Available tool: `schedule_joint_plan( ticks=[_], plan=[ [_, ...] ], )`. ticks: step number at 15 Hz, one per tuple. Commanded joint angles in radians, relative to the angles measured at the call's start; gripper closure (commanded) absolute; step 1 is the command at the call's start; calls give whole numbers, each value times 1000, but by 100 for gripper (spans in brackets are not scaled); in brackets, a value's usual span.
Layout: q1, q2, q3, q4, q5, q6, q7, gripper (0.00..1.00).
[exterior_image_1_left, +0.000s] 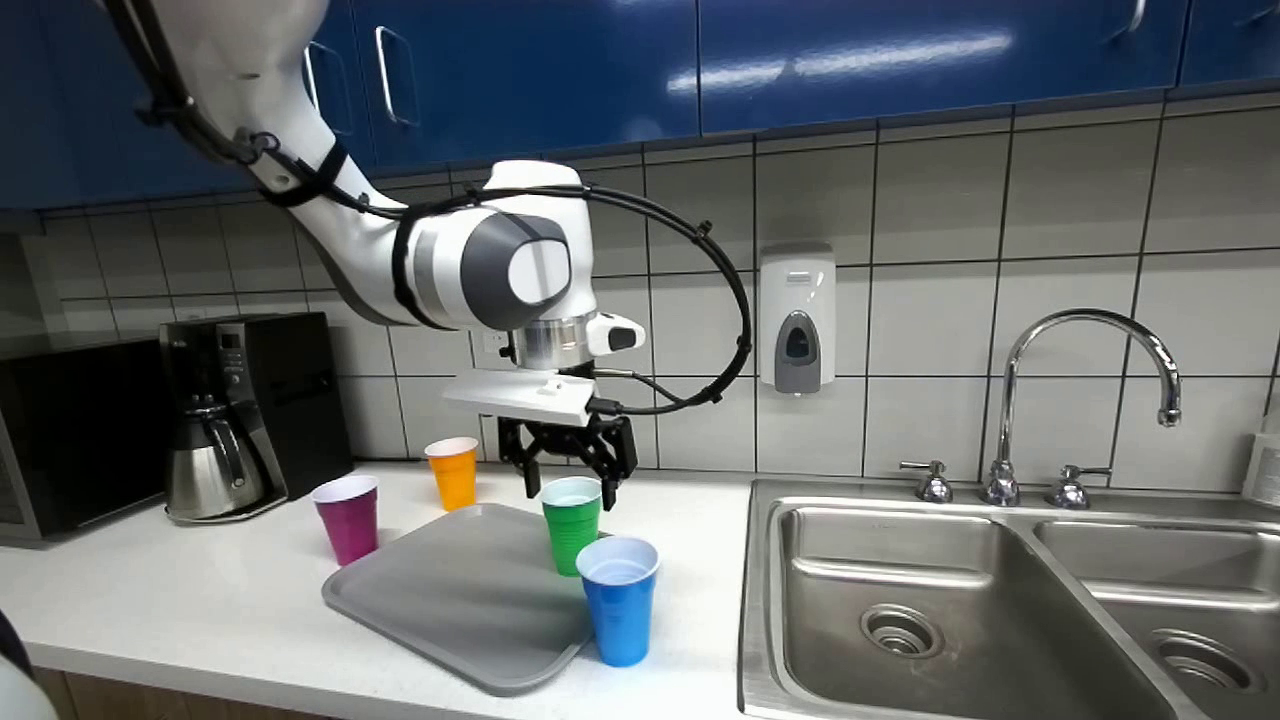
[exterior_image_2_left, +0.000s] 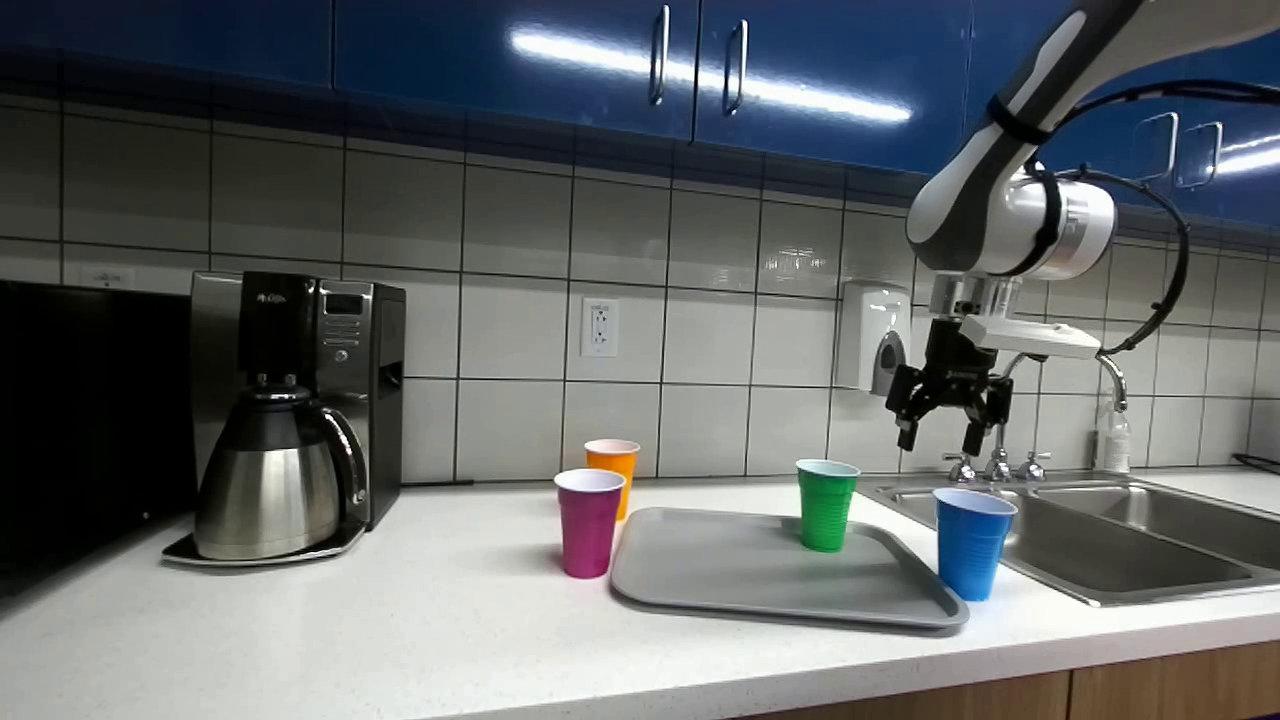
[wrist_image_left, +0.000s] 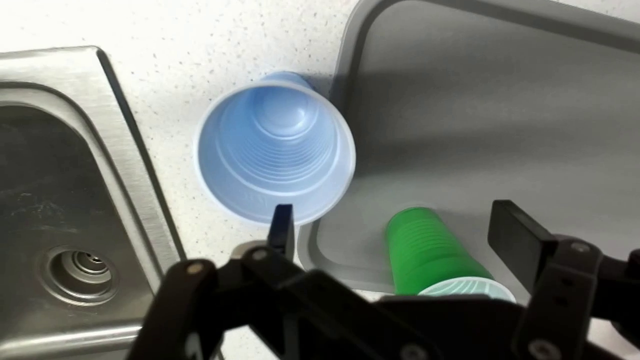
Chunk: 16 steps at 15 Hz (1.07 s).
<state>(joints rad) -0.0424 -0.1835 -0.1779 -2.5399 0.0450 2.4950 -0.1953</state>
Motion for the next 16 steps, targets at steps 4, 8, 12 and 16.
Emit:
schedule_joint_plan(
  ticks=[4,8,12,16],
  plan=[
    [-38,56,0,8,-10,42,-41,0],
    [-46,94,4,12,-7,64,-37,0],
    [-47,125,8,15,-8,81,-32,0],
    [-51,147,7,15,-10,91,-32,0]
  ],
)
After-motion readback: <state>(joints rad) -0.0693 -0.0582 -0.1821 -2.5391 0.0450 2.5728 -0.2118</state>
